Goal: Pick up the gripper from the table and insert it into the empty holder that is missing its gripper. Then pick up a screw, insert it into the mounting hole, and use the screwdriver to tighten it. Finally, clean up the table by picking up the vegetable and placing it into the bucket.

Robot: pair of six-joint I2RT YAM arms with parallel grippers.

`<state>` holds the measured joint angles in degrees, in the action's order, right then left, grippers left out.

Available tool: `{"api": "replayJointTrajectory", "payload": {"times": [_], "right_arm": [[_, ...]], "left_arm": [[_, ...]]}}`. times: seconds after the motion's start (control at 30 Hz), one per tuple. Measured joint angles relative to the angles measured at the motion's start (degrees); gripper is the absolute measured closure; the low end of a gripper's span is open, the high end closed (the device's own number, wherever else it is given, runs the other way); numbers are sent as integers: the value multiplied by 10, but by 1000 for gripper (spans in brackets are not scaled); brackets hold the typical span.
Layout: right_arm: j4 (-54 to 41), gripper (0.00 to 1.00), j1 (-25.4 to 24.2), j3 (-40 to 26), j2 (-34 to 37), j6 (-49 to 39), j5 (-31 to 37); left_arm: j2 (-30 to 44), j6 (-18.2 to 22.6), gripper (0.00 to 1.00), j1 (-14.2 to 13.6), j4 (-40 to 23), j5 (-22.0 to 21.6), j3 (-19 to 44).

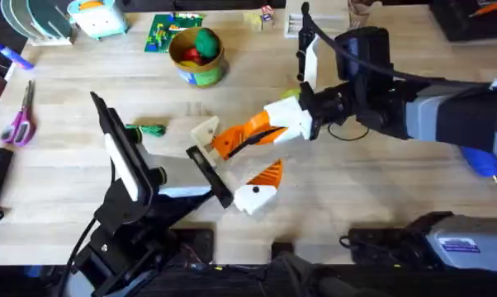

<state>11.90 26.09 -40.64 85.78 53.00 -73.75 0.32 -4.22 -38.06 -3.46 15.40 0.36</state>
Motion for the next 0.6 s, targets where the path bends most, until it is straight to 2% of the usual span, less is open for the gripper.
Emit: {"api": "replayJointTrajectory", "payload": {"times": [0.23,0.6], "right_arm": [[66,993,2,1,0,38,28],[75,993,4,1,0,91,76]], "left_arm": [[0,-1,8,1,1,-2,0],[0,-2,8,1,0,-4,0]]}}
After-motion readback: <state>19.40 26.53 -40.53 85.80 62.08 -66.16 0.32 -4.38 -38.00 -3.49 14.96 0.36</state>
